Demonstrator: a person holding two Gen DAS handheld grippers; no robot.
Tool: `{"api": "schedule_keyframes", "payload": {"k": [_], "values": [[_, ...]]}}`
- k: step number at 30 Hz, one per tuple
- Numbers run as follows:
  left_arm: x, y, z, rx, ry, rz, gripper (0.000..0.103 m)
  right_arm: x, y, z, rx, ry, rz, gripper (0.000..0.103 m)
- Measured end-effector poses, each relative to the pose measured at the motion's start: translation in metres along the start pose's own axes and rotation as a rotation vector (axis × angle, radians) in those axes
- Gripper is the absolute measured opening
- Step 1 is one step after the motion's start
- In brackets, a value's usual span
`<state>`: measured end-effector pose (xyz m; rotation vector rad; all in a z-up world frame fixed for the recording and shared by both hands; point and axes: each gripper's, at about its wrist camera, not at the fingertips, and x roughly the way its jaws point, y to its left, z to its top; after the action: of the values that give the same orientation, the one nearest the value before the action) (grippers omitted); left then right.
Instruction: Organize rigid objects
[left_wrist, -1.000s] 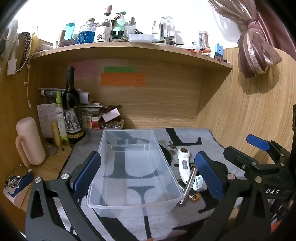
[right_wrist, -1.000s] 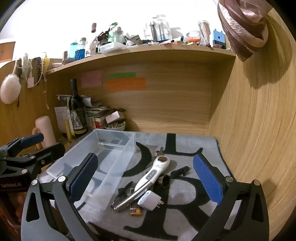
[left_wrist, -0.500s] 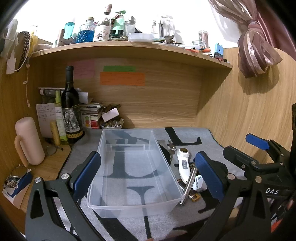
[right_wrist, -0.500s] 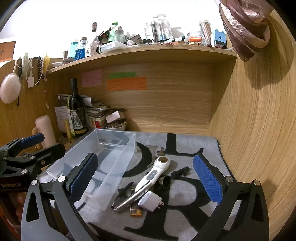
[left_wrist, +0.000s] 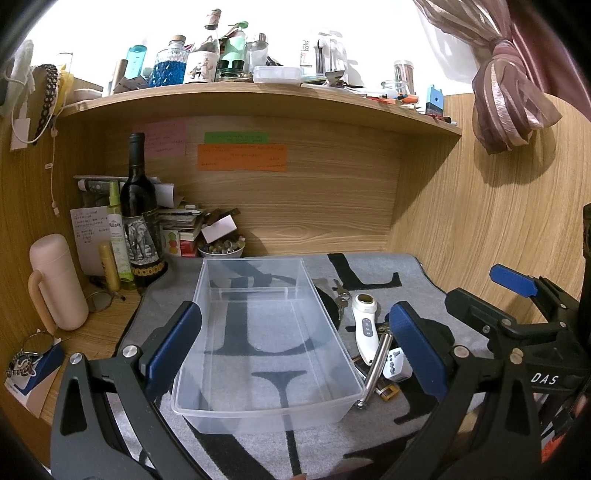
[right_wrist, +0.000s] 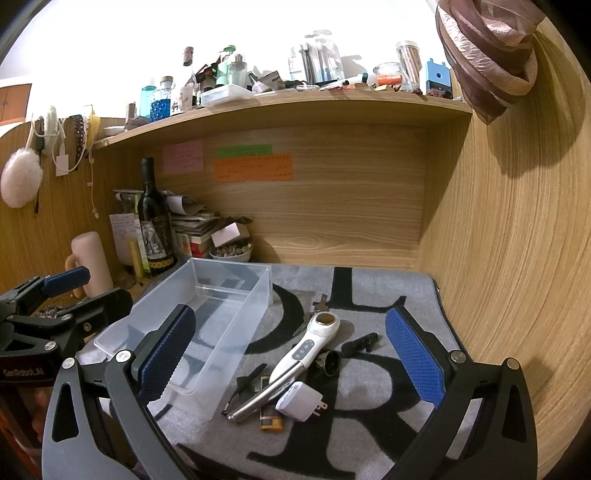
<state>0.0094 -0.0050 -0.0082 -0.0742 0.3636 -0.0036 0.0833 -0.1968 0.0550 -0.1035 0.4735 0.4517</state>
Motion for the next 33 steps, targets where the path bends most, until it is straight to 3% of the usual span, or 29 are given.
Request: {"api": "schedule_keyframes", "payload": {"k": [33], "values": [[-0.0061,-0.0042,0.0025,-0.005,0.003,-0.014,0.103,-0.0039,0.0017,0.0035,-0.005,-0.007,0.0,0.103]]}}
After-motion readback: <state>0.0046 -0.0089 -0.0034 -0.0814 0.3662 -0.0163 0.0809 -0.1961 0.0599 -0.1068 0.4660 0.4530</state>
